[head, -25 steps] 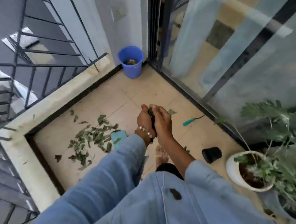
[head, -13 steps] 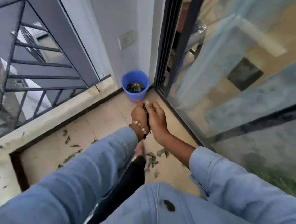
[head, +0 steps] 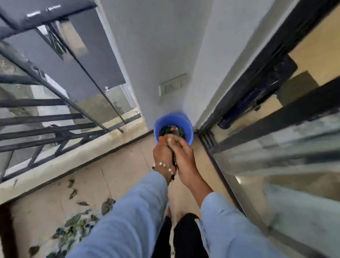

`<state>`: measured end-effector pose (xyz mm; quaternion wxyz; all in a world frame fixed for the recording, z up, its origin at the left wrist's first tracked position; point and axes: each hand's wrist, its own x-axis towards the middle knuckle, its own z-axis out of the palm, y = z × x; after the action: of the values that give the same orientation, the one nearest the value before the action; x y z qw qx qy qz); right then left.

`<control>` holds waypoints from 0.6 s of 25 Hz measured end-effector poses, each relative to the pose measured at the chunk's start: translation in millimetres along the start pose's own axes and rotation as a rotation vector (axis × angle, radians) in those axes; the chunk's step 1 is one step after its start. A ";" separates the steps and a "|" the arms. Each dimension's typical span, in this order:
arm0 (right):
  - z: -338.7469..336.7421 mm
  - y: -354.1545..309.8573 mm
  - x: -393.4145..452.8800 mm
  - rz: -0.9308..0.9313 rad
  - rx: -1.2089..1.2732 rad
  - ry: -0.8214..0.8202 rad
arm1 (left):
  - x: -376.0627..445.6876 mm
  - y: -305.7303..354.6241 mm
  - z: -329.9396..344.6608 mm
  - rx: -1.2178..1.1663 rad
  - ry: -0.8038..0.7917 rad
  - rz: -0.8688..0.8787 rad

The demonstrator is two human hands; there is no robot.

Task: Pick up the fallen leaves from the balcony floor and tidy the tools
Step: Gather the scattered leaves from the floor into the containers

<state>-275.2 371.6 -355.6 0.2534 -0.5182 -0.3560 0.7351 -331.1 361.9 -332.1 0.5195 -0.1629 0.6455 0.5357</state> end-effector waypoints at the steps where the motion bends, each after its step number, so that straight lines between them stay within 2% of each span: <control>1: -2.0 3.0 18.4 0.036 -0.023 -0.017 | 20.5 0.6 5.7 -0.017 0.013 -0.037; 3: -10.2 14.1 63.4 0.101 -0.066 -0.015 | 65.3 -0.6 16.7 -0.121 -0.007 -0.138; 5: -20.0 32.2 120.7 0.176 -0.045 0.054 | 127.8 -8.2 24.1 -0.243 -0.046 -0.204; 8: -30.8 77.6 214.6 0.283 0.003 0.154 | 215.0 -23.7 29.7 -0.332 -0.034 -0.178; 13: -52.0 143.5 314.9 0.392 0.076 0.262 | 319.2 -60.9 21.7 -0.270 0.142 -0.179; 15: -63.8 154.5 327.5 0.461 0.001 0.296 | 337.7 -68.9 12.8 -0.281 0.169 -0.207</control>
<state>-325.2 535.6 -680.9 0.1290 -0.6872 -0.1872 0.6899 -409.4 464.1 -652.1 0.4878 -0.3436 0.5857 0.5486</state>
